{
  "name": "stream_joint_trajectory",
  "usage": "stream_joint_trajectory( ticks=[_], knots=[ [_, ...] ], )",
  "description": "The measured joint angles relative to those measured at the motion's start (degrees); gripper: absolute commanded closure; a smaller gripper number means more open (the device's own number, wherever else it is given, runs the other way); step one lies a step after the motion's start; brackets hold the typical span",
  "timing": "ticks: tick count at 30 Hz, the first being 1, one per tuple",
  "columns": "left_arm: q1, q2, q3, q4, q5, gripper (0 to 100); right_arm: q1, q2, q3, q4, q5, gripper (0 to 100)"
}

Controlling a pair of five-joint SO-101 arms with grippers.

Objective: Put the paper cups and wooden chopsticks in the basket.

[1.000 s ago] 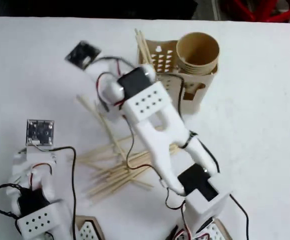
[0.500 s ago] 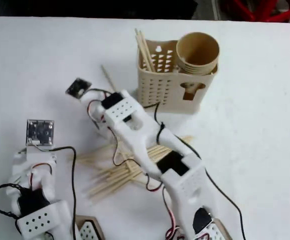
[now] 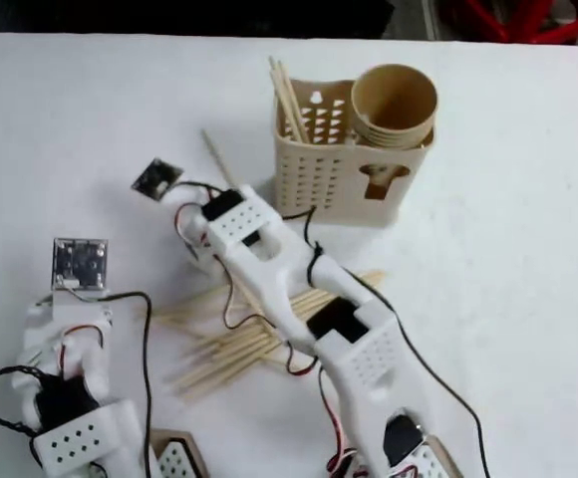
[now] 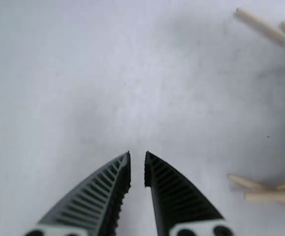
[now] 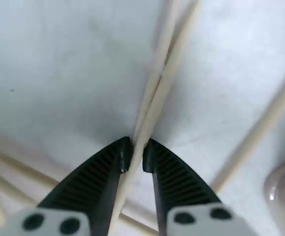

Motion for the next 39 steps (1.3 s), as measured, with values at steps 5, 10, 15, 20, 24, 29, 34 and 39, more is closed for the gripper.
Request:
stream_joint_trajectory(
  ticks=[5, 10, 15, 20, 24, 29, 34, 39],
  knots=[
    [0.00, 0.00, 0.00, 0.00, 0.00, 93, 0.00, 0.97, -2.46, 2.55, -0.09, 97.8],
    [0.00, 0.00, 0.00, 0.00, 0.00, 93, -0.09, -1.14, -3.34, 8.88, 0.00, 97.9],
    [0.00, 0.00, 0.00, 0.00, 0.00, 93, 0.26, -8.88, -3.34, 12.66, 0.00, 97.9],
    [0.00, 0.00, 0.00, 0.00, 0.00, 93, 0.26, -16.09, -3.34, 15.21, 0.09, 97.9],
    [0.00, 0.00, 0.00, 0.00, 0.00, 93, 0.97, -21.36, -3.34, 16.09, 0.09, 97.9],
    [0.00, 0.00, 0.00, 0.00, 0.00, 93, 2.02, -28.92, -3.34, 16.09, 0.09, 97.9],
    [0.00, 0.00, 0.00, 0.00, 0.00, 93, 2.02, -38.68, -3.34, 14.95, 0.09, 98.0],
    [0.00, 0.00, 0.00, 0.00, 0.00, 93, 2.99, -47.65, -3.34, 10.73, 0.09, 98.0]
  ],
)
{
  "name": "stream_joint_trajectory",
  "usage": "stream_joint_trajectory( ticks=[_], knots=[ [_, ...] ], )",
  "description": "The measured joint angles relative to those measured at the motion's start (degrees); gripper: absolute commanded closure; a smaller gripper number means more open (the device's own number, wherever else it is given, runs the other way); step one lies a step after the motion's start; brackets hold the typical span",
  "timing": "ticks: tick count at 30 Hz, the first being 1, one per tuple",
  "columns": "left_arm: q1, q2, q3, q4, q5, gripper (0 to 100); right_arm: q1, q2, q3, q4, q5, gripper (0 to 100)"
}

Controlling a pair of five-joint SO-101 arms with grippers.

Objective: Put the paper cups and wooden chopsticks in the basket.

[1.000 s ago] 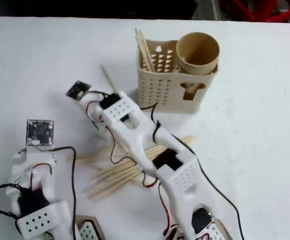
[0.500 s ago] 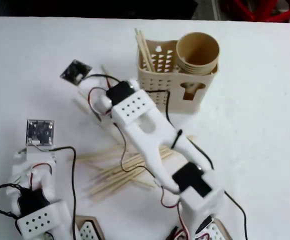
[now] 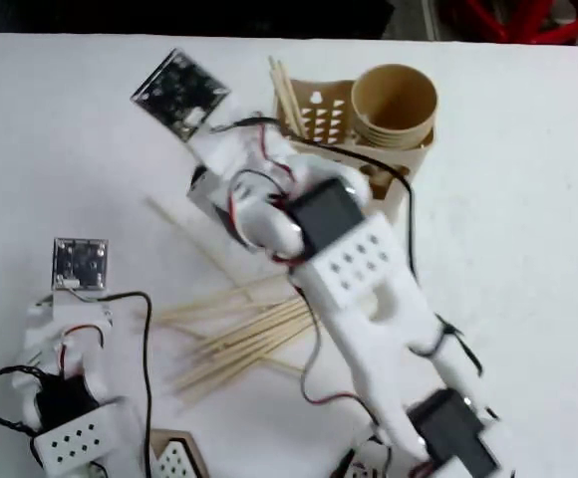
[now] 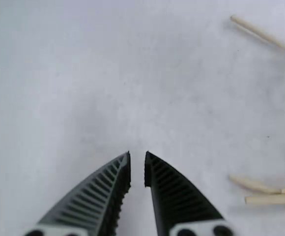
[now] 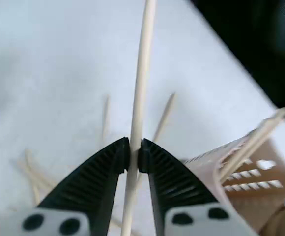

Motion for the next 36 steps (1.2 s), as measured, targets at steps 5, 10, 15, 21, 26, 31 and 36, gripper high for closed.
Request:
stream_joint_trajectory(
  ticks=[5, 10, 15, 21, 26, 31, 36],
  knots=[
    [0.00, 0.00, 0.00, 0.00, 0.00, 93, 3.87, -6.24, 0.00, -9.32, 0.00, 98.0],
    [0.00, 0.00, 0.00, 0.00, 0.00, 93, 7.56, -7.56, 0.00, -20.13, 0.00, 98.0],
    [0.00, 0.00, 0.00, 0.00, 0.00, 93, 10.55, -5.27, 0.00, -30.15, -0.09, 98.0],
    [0.00, 0.00, 0.00, 0.00, 0.00, 93, 13.54, 3.87, 0.00, -41.32, -0.09, 98.0],
    [0.00, 0.00, 0.00, 0.00, 0.00, 93, 16.18, 11.87, 0.09, -45.01, -0.09, 98.0],
    [0.00, 0.00, 0.00, 0.00, 0.00, 93, 17.58, 18.90, 0.09, -45.27, -0.09, 98.0],
    [0.00, 0.00, 0.00, 0.00, 0.00, 93, 18.55, 24.18, 0.09, -45.27, -0.09, 97.8]
  ],
)
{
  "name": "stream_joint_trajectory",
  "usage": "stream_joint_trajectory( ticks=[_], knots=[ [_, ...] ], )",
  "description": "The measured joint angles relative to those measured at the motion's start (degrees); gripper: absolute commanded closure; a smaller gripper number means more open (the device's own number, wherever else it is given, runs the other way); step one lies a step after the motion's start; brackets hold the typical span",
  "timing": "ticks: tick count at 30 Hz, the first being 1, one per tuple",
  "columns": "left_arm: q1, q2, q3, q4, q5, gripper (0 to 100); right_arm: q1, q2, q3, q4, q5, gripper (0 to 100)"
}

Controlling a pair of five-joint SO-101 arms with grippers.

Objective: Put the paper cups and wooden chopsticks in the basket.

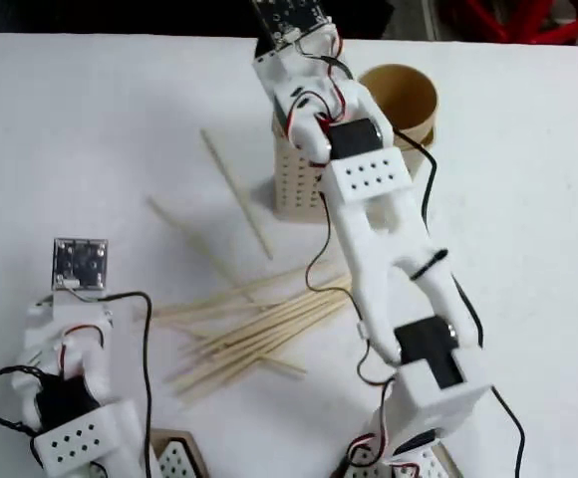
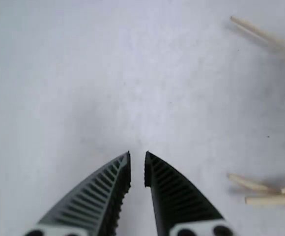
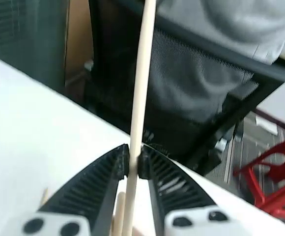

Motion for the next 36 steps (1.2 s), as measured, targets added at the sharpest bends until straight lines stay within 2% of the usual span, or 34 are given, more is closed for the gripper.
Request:
stream_joint_trajectory(
  ticks=[5, 15, 22, 27, 31, 36],
  knots=[
    [0.00, 0.00, 0.00, 0.00, 0.00, 93, 0.26, 0.79, -0.09, 0.26, -0.09, 97.7],
    [0.00, 0.00, 0.00, 0.00, 0.00, 93, 0.26, -4.31, -0.09, 10.46, -0.09, 97.5],
    [0.00, 0.00, 0.00, 0.00, 0.00, 93, 0.26, -7.03, -0.09, 16.18, -0.09, 80.2],
    [0.00, 0.00, 0.00, 0.00, 0.00, 93, 0.26, -9.93, -0.09, 20.84, 0.00, 79.7],
    [0.00, 0.00, 0.00, 0.00, 0.00, 93, 0.44, -14.86, -0.09, 26.55, 0.00, 79.7],
    [0.00, 0.00, 0.00, 0.00, 0.00, 93, 0.44, -23.56, -0.09, 38.68, 0.00, 79.7]
  ],
)
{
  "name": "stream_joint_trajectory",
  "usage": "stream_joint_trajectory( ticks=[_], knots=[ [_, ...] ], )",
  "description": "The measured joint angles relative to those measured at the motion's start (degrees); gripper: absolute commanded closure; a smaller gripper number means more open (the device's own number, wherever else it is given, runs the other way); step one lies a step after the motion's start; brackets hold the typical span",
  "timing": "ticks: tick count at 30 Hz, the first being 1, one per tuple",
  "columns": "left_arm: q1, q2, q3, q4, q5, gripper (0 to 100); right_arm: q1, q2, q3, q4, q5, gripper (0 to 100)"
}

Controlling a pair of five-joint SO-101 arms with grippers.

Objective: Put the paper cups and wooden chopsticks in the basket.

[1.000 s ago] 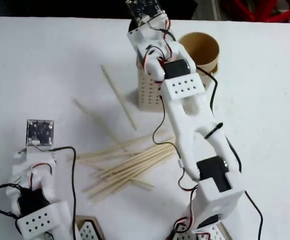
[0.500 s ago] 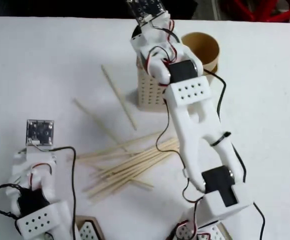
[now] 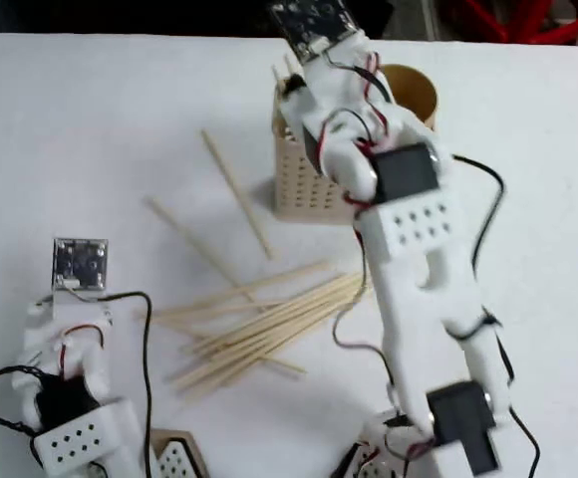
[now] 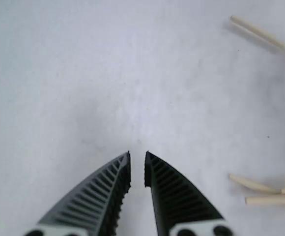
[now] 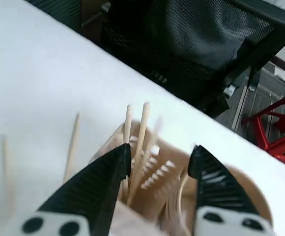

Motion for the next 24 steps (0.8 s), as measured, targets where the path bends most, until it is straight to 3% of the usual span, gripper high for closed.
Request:
stream_joint_trajectory(
  ticks=[7, 13, 21, 24],
  knots=[
    [0.44, 0.00, -5.01, 1.58, -2.02, 93, 0.53, -7.21, 0.00, 18.29, 0.09, 79.7],
    [6.77, 0.00, -17.41, 11.52, -5.10, 93, 3.60, -9.14, 0.88, 28.48, 0.09, 79.7],
    [18.99, -0.09, -27.52, 21.89, -11.08, 93, 11.52, -15.30, 19.78, 21.80, -1.58, 79.7],
    [22.68, 8.62, -31.03, 23.12, -14.07, 93, 14.95, -18.90, 28.84, 14.86, -5.89, 79.7]
  ],
)
